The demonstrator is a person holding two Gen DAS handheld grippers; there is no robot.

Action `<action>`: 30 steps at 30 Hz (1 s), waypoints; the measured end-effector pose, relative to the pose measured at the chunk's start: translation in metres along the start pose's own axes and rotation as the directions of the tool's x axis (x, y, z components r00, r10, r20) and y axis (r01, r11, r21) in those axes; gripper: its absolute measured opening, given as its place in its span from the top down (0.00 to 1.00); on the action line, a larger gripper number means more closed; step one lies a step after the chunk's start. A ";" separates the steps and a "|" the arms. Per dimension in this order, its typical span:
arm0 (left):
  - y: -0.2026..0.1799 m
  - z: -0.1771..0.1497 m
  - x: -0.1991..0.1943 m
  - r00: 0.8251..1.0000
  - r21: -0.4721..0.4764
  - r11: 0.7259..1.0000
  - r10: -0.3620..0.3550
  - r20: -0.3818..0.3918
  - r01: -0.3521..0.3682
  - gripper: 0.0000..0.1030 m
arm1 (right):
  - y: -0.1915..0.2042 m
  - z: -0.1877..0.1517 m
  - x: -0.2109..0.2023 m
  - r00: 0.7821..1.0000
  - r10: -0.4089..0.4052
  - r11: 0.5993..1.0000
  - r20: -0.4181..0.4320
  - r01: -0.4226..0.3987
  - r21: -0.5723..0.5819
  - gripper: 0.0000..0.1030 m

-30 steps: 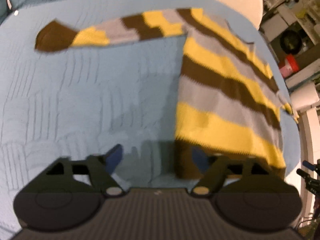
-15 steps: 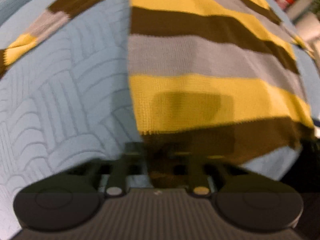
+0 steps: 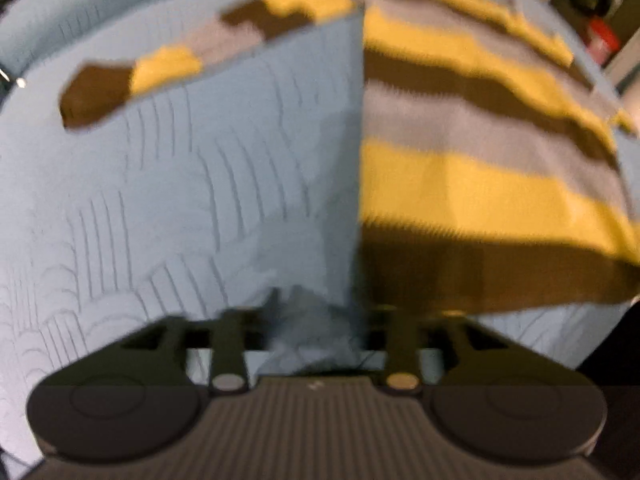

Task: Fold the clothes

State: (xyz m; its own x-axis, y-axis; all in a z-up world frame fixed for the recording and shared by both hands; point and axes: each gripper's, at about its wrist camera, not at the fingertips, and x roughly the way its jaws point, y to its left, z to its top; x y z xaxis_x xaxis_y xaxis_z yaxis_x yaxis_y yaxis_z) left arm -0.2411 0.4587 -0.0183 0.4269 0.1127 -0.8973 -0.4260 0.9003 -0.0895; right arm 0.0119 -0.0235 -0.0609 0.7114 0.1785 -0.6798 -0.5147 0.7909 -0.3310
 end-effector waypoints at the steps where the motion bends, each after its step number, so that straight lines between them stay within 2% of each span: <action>1: -0.006 0.000 -0.006 0.999 -0.010 1.000 -0.017 0.049 0.017 0.18 | -0.005 0.000 0.015 0.997 -0.071 0.993 0.003 0.071 -0.093 0.33; 2: -0.012 0.001 -0.011 0.995 -0.019 0.999 -0.034 0.098 0.036 0.14 | -0.009 -0.001 0.030 0.992 -0.127 0.977 0.000 0.125 -0.172 0.33; 3: -0.020 0.001 -0.015 0.986 -0.029 0.997 -0.069 0.150 0.074 0.14 | -0.015 -0.002 0.049 0.984 -0.176 0.953 -0.018 0.166 -0.254 0.33; 4: -0.025 0.001 -0.016 0.983 -0.033 0.995 -0.086 0.165 0.093 0.13 | -0.024 -0.005 0.074 0.971 -0.236 0.913 -0.042 0.207 -0.352 0.33; 6: -0.044 0.003 -0.007 0.976 -0.027 0.990 -0.135 0.169 0.142 0.13 | -0.036 -0.009 0.104 0.952 -0.303 0.853 -0.049 0.248 -0.460 0.34; 9: -0.065 0.010 0.006 0.988 0.047 0.995 -0.092 0.121 0.087 0.14 | -0.053 -0.012 0.138 0.956 -0.292 0.770 -0.025 0.219 -0.599 0.34; 11: -0.072 0.014 0.013 0.992 0.075 0.996 -0.060 0.107 0.052 0.14 | -0.065 -0.019 0.162 0.939 -0.343 0.701 -0.010 0.248 -0.669 0.35; 12: -0.071 0.014 0.016 0.994 0.078 0.996 -0.057 0.096 0.050 0.14 | -0.075 -0.020 0.173 0.927 -0.374 0.688 -0.015 0.266 -0.675 0.35; 14: -0.071 0.014 0.020 0.996 0.078 0.996 -0.055 0.073 0.049 0.14 | -0.089 -0.016 0.183 0.925 -0.379 0.718 -0.031 0.273 -0.640 0.35; 17: -0.066 0.009 0.026 0.998 0.053 0.998 -0.048 0.048 0.046 0.14 | -0.104 -0.008 0.201 0.918 -0.391 0.727 -0.062 0.267 -0.633 0.35; 18: -0.064 0.009 0.028 0.998 0.040 0.998 -0.048 0.039 0.046 0.14 | -0.109 -0.004 0.206 0.917 -0.390 0.746 -0.087 0.259 -0.613 0.44; 19: -0.064 0.009 0.029 0.998 0.035 0.998 -0.049 0.035 0.048 0.14 | -0.115 0.002 0.211 0.913 -0.382 0.786 -0.142 0.241 -0.569 0.58; 20: -0.063 0.011 0.031 0.998 0.026 0.998 -0.051 0.028 0.050 0.14 | -0.121 0.006 0.220 0.901 -0.366 0.836 -0.232 0.209 -0.508 0.94; 21: -0.062 0.012 0.032 0.998 0.020 0.998 -0.055 0.026 0.054 0.14 | -0.125 0.006 0.224 0.893 -0.352 0.861 -0.280 0.192 -0.472 0.92; 25: -0.057 0.013 0.031 0.997 0.004 0.997 -0.075 0.037 0.075 0.14 | -0.130 0.004 0.183 0.939 -0.267 0.932 -0.215 0.195 -0.304 0.93; 28: -0.050 0.012 0.031 0.993 -0.024 0.993 -0.113 0.039 0.114 0.14 | -0.119 0.004 0.101 0.970 -0.225 0.960 -0.087 0.205 -0.189 0.94; 30: -0.046 0.013 0.032 0.989 -0.046 0.988 -0.144 0.036 0.145 0.14 | -0.104 -0.001 0.048 0.982 -0.182 0.975 -0.057 0.173 -0.143 0.94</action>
State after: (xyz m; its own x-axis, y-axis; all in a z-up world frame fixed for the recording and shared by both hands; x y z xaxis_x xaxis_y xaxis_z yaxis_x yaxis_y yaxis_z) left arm -0.1974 0.4268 -0.0375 0.5125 -0.0025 -0.8587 -0.3955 0.8870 -0.2385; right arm 0.0994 -0.0979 -0.0598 0.7649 -0.0022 -0.6441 -0.4470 0.7181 -0.5334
